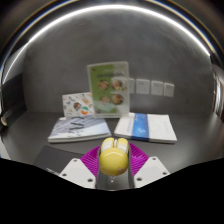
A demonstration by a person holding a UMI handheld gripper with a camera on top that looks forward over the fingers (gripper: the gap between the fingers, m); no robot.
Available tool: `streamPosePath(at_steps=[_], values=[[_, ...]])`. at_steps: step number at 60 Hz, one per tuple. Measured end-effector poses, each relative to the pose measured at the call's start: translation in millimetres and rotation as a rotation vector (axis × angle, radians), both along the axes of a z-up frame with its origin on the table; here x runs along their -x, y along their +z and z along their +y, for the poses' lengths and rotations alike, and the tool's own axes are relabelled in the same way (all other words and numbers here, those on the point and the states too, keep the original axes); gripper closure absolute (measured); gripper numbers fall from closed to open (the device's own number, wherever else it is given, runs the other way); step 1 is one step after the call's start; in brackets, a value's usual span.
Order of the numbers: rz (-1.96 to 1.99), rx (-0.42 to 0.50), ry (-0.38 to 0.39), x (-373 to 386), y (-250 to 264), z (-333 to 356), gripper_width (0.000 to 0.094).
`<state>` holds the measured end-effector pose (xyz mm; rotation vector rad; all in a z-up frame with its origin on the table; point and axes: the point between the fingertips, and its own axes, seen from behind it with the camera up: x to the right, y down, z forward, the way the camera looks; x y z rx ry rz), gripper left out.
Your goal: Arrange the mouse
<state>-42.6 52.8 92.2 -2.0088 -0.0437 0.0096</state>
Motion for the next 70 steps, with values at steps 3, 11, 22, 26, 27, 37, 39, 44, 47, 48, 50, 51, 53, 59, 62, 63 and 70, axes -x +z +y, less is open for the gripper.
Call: streamPosePath(at_steps=[3,11,22,26,27,37,39,44,47,48,50,51,53,59,62,63,70], values=[[-0.01,-0.019,0.021,40.0,9.8,-9.1,0.0562],[0.015,0.001,0.086,149.7,-3.5,-40.7,0.0563],[0.006,0.109,0.021,179.0,-71.6,-61.1,0.0562],[0.018,0.17,-0.023,169.3,-96.8,-67.5,0.0563],[0.022,0.183,-0.029,168.1,-101.4,-70.1,0.0556],[0.051,0.192,-0.019,169.1,-105.3,-71.5,0.0501],[0.054,0.19,-0.017,169.4,-104.3,-69.9,0.0392],[0.063,0.192,0.002,172.8,-103.4,-69.9,0.0321],[0.08,0.199,0.001,174.4,-102.5,-72.2,0.0173],[0.086,0.202,-0.001,174.3,-101.9,-73.5,0.0124],[0.1,0.208,-0.005,173.6,-100.0,-77.1,0.008],[0.106,0.213,-0.006,173.0,-99.2,-80.3,0.0091],[0.116,0.217,-0.004,171.5,-97.3,-87.7,0.0096],[0.118,0.216,0.029,160.2,-88.7,-115.1,0.0096],[0.12,0.203,0.043,150.5,-82.5,-127.6,0.0095],[0.121,0.197,0.049,146.7,-80.3,-131.5,0.0094],[0.137,0.178,0.09,110.1,-68.8,-156.9,0.0091]])
